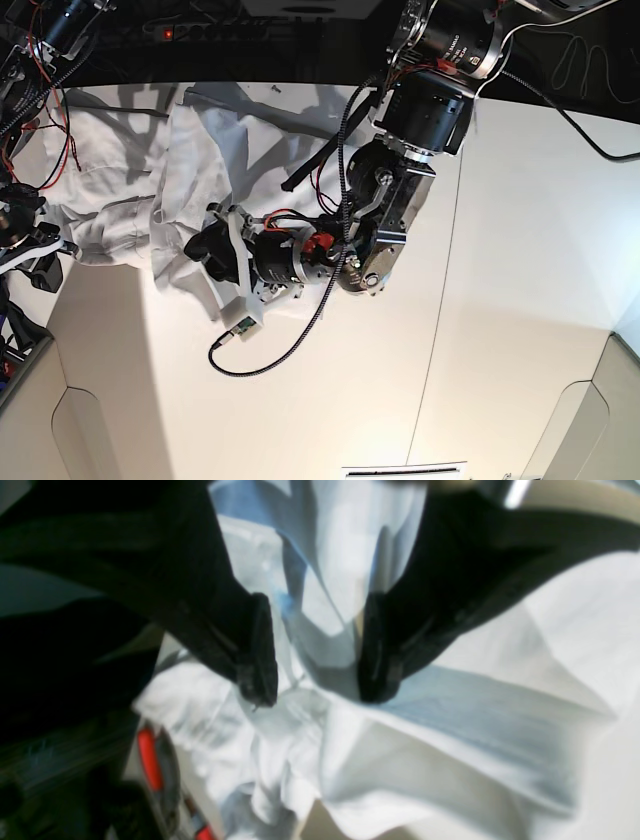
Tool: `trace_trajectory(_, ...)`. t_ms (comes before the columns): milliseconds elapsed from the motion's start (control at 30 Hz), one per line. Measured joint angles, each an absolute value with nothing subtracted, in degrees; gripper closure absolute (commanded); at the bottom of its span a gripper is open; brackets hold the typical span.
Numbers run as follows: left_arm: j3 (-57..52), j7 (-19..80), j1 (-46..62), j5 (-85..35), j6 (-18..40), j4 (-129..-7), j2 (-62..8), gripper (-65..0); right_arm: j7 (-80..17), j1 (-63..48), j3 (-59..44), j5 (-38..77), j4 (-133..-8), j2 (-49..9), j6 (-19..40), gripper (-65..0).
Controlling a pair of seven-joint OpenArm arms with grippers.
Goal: Layout the t-shirt on the table in an organized manner, then fold the t-shirt properly
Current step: 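Push the bunched shirt together with the left gripper near the right gripper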
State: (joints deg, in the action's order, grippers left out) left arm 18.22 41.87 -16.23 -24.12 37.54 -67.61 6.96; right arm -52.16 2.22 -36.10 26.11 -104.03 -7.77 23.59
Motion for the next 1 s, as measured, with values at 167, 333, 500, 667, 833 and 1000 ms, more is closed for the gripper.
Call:
trace_trajectory(167, 20.84, 40.07, -16.23, -19.75, 34.13, -67.59, 6.96, -30.5, -52.16, 2.22, -36.1, 26.13, -104.03, -7.77, 23.59, 0.0)
trace_trajectory(333, 23.66, 38.3, -16.23, -15.42, 28.14, -67.59, 6.98, -30.5, -52.16, 2.22, -36.1, 26.83, -104.03, -7.77, 23.59, 0.0)
trace_trajectory(500, 27.53, 35.86, -16.27, -13.3, 26.0, -67.59, 6.96, -30.5, -52.16, 2.22, -36.1, 27.2, -104.03, -7.77, 23.59, 0.0)
trace_trajectory(667, 29.52, 35.7, -17.12, -14.41, 32.71, -67.57, 6.9, -30.5, -52.16, 2.22, -36.1, 27.2, -104.03, -7.77, 23.59, 0.0)
trace_trajectory(833, 29.61, 35.73, -18.17, -14.37, 34.96, -67.57, 6.83, -30.5, -52.16, 2.22, -36.1, 27.22, -104.03, -7.77, 23.59, 0.0)
trace_trajectory(1000, 29.61, 30.79, -18.57, -14.22, 36.58, -67.57, 6.83, -30.5, -52.16, 2.22, -36.1, 27.7, -104.03, -7.77, 23.59, 0.0)
